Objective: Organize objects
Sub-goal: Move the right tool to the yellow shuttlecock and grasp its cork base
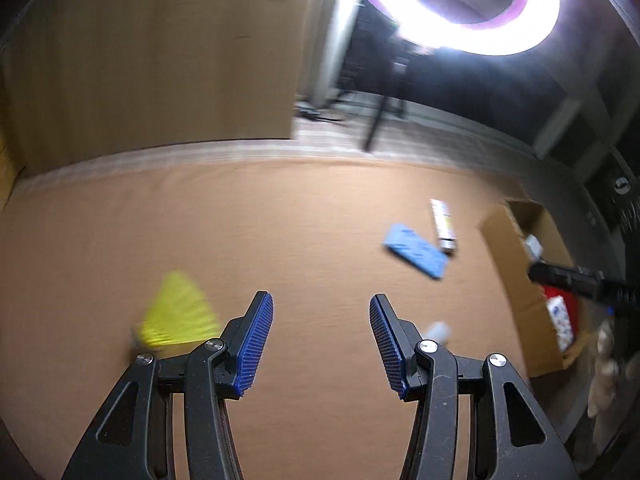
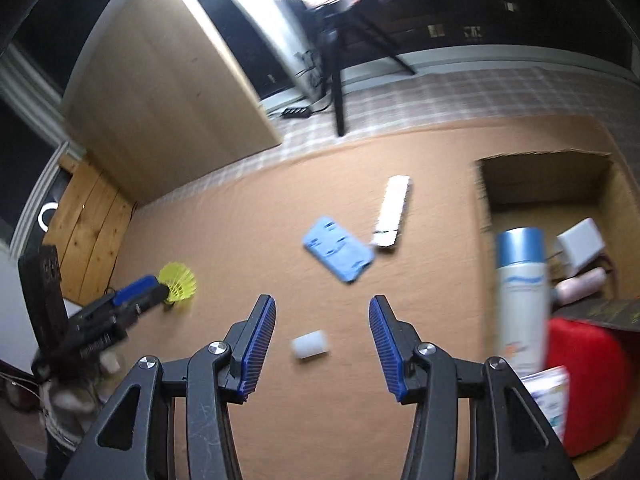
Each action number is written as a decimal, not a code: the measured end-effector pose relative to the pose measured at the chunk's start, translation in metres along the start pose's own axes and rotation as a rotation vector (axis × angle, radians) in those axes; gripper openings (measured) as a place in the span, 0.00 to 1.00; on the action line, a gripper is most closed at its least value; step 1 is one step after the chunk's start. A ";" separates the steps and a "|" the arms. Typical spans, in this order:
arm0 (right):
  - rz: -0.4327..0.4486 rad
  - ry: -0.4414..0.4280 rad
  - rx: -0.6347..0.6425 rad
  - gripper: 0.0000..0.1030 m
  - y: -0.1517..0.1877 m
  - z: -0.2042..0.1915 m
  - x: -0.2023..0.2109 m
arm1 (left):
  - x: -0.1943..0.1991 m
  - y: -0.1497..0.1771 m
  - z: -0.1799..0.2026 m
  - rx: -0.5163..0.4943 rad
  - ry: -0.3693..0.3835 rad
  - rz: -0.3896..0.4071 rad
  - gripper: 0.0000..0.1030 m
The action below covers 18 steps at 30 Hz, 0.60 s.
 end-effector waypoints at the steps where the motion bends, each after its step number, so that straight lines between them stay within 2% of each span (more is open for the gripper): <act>1: -0.001 0.002 0.007 0.44 0.003 -0.008 -0.004 | 0.005 0.001 -0.012 0.015 -0.010 0.003 0.53; 5: 0.000 -0.003 -0.005 0.44 0.012 -0.027 -0.015 | 0.016 0.002 -0.073 0.103 -0.039 0.015 0.53; 7: 0.007 0.000 -0.018 0.51 0.015 -0.032 -0.019 | 0.016 0.002 -0.107 0.171 -0.077 0.021 0.53; 9: 0.013 -0.009 -0.034 0.57 0.018 -0.036 -0.021 | 0.015 0.004 -0.139 0.245 -0.082 0.025 0.53; 11: 0.005 -0.016 -0.041 0.57 0.021 -0.038 -0.023 | 0.012 0.006 -0.166 0.305 -0.081 0.014 0.52; 14: -0.006 -0.011 -0.036 0.57 0.024 -0.043 -0.025 | 0.000 0.006 -0.191 0.352 -0.056 -0.024 0.51; 17: -0.019 -0.008 -0.033 0.57 0.026 -0.046 -0.026 | -0.017 0.003 -0.199 0.372 -0.019 -0.053 0.50; 18: -0.025 -0.008 -0.031 0.57 0.028 -0.047 -0.026 | -0.021 0.003 -0.200 0.379 -0.004 -0.062 0.47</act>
Point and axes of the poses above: each gripper's, at about its wrist camera, not at the fingertips, and x roughly against the way its jaws point, z to its right, y to its underside, the point moved 3 cm from there along -x, roughly the way its jaws point, and after that the axes turned 7 degrees about y, right-handed, at the moved point
